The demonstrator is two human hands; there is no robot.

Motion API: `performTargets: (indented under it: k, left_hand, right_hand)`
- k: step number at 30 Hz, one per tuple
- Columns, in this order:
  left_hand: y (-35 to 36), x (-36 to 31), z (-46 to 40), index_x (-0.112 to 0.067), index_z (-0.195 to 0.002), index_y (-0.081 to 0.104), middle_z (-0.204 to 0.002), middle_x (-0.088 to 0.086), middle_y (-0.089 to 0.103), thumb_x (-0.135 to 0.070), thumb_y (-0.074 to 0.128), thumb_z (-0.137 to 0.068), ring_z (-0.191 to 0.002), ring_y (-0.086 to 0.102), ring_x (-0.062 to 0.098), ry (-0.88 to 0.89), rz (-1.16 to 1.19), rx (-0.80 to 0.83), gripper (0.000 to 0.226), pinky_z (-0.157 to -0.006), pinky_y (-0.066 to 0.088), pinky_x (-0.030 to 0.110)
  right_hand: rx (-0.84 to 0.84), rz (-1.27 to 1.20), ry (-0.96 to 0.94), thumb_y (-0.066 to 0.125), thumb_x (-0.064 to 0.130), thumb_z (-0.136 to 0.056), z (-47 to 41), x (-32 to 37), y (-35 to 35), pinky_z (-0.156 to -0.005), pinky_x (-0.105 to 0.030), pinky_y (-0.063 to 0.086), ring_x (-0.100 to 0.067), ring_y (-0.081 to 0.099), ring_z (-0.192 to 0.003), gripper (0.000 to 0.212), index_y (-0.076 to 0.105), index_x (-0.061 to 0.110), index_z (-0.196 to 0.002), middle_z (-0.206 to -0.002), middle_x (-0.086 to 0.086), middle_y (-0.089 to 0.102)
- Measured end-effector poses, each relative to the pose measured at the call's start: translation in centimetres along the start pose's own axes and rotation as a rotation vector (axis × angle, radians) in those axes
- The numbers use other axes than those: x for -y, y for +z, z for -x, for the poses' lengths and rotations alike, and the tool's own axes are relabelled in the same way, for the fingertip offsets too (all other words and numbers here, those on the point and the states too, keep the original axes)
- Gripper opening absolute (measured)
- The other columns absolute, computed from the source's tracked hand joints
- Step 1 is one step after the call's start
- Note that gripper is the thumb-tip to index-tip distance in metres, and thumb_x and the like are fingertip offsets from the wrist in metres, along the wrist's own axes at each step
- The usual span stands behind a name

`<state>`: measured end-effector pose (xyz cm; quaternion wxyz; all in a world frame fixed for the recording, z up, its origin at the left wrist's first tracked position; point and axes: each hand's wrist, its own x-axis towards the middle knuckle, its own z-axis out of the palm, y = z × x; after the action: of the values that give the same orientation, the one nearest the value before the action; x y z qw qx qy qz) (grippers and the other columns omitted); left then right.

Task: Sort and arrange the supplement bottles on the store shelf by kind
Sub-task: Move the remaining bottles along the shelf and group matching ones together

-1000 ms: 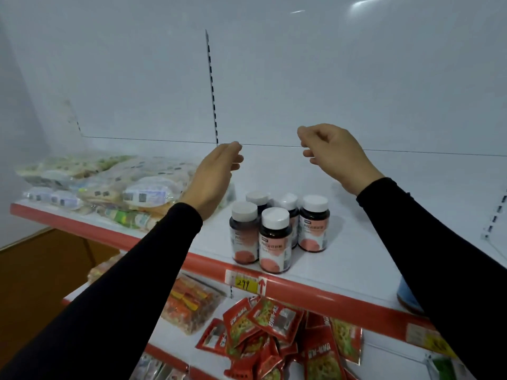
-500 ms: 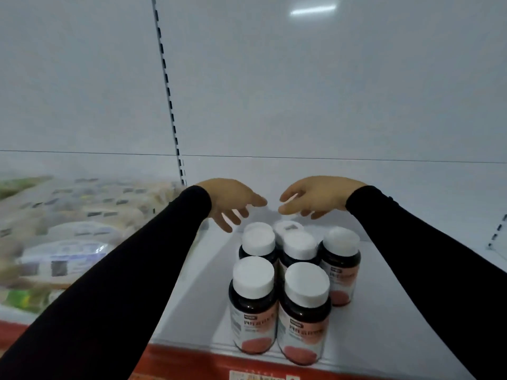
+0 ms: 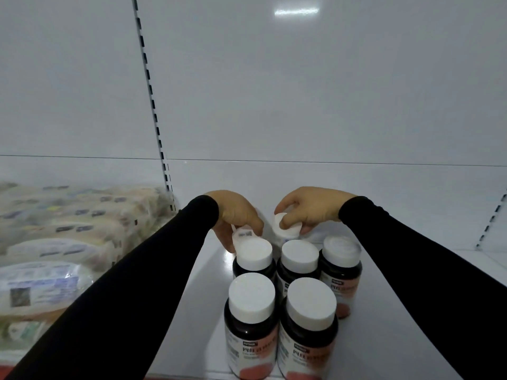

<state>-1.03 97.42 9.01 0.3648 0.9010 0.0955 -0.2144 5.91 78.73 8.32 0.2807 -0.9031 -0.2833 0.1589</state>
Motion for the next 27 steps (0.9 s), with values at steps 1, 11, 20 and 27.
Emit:
performTargets:
  k: [1,11,20,27]
  left_hand:
    - [-0.1,0.1,0.1,-0.004,-0.115,0.065,-0.115,0.02,0.062,-0.014,0.07,-0.08,-0.081,0.068,0.035,0.008,0.007,-0.027,0.037,-0.061,0.061,0.038]
    - [-4.9,-1.1,4.3,-0.006,-0.103,0.069,-0.096,0.016,0.064,-0.019,0.057,-0.084,-0.072,0.065,0.028,0.3,0.494,-0.338,0.026,-0.062,0.059,0.035]
    - [-3.6,-2.7,7.3,-0.003,-0.11,0.063,-0.102,0.018,0.061,-0.02,0.059,-0.088,-0.074,0.067,0.03,0.415,0.538,-0.346,0.028,-0.07,0.06,0.038]
    - [-3.2,-4.1,8.8,-0.01,-0.098,0.07,-0.113,0.02,0.061,-0.017,0.055,-0.09,-0.083,0.071,0.032,0.522,0.572,-0.333,0.017,-0.062,0.06,0.035]
  right_hand:
    - [-0.045,-0.031,-0.014,0.07,0.023,-0.078,0.2,0.0,-0.2,-0.075,-0.034,0.062,-0.025,0.073,-0.086,0.032,0.07,0.023,-0.11,-0.1,0.003,0.067]
    - [-0.477,-0.384,-0.153,0.057,0.027,-0.086,4.4,0.2,-5.2,-0.067,-0.027,0.058,-0.011,0.066,-0.076,0.024,0.073,0.012,-0.097,-0.096,-0.007,0.073]
    - [-0.586,-0.401,-0.231,0.052,0.031,-0.088,8.9,1.1,-6.1,-0.065,-0.024,0.057,-0.002,0.066,-0.073,0.023,0.074,0.032,-0.091,-0.088,0.009,0.073]
    - [-0.686,-0.366,-0.213,0.044,0.027,-0.093,12.3,1.5,-6.7,-0.073,-0.032,0.058,-0.01,0.066,-0.084,0.032,0.066,0.032,-0.115,-0.102,0.009,0.068]
